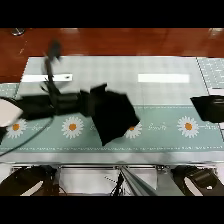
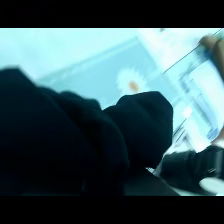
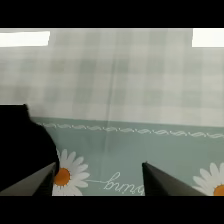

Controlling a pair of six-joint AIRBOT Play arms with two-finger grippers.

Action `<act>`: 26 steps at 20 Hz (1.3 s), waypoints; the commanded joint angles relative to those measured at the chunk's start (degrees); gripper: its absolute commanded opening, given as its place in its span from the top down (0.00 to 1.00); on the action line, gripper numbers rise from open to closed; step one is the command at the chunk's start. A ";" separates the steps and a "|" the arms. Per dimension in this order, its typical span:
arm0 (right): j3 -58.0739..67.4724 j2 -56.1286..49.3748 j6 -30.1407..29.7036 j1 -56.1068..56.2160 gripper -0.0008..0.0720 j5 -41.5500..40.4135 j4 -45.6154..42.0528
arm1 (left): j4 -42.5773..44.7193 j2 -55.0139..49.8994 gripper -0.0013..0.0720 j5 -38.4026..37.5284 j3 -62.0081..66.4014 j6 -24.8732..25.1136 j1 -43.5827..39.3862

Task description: Fold the shirts.

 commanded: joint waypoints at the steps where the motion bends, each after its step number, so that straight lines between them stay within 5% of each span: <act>1: -6.97 -1.36 0.24 0.02 0.13 -2.40 4.28 | 3.50 0.42 0.95 0.68 -14.53 -0.81 0.87; 2: -10.08 -2.64 0.26 0.02 0.13 -5.07 6.67 | 3.93 0.15 0.94 0.66 -17.18 -0.83 2.05; 3: -12.90 -4.24 0.26 0.02 0.13 -7.89 8.63 | 4.13 -0.24 0.70 0.57 -19.39 -0.83 3.21; 4: -15.54 -6.54 0.28 0.02 0.13 -10.99 10.36 | 4.15 -0.68 0.00 -0.63 -20.55 -0.83 4.17; 7: -17.16 -15.58 -1.55 -0.22 0.13 -18.21 13.03 | 9.33 -1.01 0.02 -9.07 -16.55 -1.55 10.51; 12: -0.20 -23.43 -9.92 -20.26 0.13 -10.27 7.82 | 17.57 1.49 0.02 -32.00 0.87 -2.71 34.01; 15: -4.09 -22.77 -9.94 -35.63 0.13 -5.35 7.52 | 13.27 6.82 0.02 -37.97 -5.90 -3.96 41.83; 19: -22.18 -22.25 -16.70 -37.35 0.13 -9.79 22.80 | -2.10 8.55 0.02 -34.97 -26.56 0.22 37.48; 24: -29.86 -22.56 -18.03 -25.14 0.13 -17.38 29.90 | -7.04 6.54 0.02 -11.80 -36.06 2.27 25.11; 26: -29.86 -23.89 -17.22 -20.13 0.13 -19.58 31.47 | -10.47 4.48 0.03 -4.35 -35.91 7.06 21.70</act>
